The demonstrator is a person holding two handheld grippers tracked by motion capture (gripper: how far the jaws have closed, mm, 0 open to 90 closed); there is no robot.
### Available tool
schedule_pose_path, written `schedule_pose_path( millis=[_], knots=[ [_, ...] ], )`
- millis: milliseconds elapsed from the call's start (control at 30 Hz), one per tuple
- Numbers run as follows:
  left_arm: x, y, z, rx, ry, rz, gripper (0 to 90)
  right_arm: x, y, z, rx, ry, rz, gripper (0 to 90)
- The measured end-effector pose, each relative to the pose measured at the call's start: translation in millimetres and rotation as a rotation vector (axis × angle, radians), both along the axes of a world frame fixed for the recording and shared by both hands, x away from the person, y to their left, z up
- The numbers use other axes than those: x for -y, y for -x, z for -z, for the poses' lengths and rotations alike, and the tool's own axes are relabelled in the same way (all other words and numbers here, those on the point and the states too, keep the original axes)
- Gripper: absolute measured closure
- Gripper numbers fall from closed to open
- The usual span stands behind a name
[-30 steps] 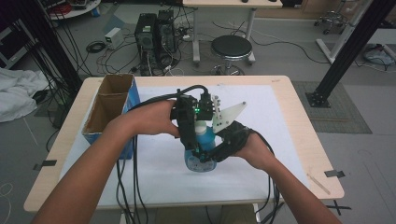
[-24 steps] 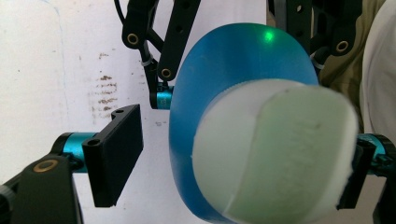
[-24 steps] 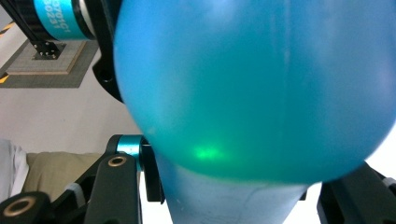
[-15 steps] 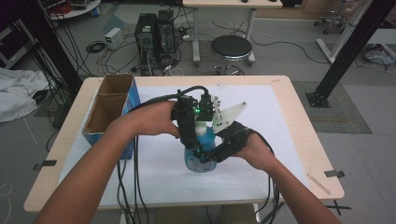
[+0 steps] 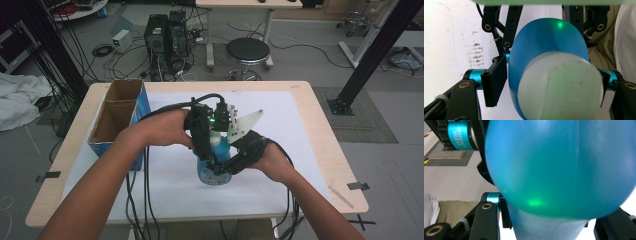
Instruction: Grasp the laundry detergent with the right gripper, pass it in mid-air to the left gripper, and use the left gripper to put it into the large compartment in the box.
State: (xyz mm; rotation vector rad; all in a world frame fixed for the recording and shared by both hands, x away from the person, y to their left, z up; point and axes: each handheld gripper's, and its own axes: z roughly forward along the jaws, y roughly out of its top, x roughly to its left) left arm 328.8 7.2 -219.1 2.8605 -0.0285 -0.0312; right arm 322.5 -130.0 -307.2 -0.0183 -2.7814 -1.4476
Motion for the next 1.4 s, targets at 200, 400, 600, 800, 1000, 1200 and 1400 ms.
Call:
schedule_pose_path(
  millis=[200,400,600,800,1000,1200,1400],
  knots=[
    [0.9,0.6,-1.2,0.005,0.002,0.025,35.8,0.7,0.5,-0.3,-0.004,0.0,0.001,45.2],
    [1.6,2.0,-2.0,0.009,-0.001,0.031,37.7,1.8,0.3,-0.8,0.0,-0.002,-0.002,45.2],
    [1.8,3.6,-2.3,0.019,0.0,0.032,37.9,1.9,0.7,-0.8,0.002,-0.004,-0.004,45.2],
    [4.1,7.6,-3.0,0.037,0.002,0.037,38.1,2.7,2.4,-1.3,0.02,0.006,-0.008,44.8],
    [3.7,8.6,-10.8,0.043,0.011,0.045,38.1,9.9,1.6,-6.3,0.029,0.052,0.015,25.9],
    [-3.5,6.3,-13.9,0.058,0.002,0.026,38.0,34.6,-0.6,-12.2,-0.011,0.076,0.019,15.8],
    [-11.0,0.9,-12.8,0.076,-0.014,-0.01,38.0,52.7,-3.2,-14.7,-0.016,0.2,0.112,11.9]
  ],
)
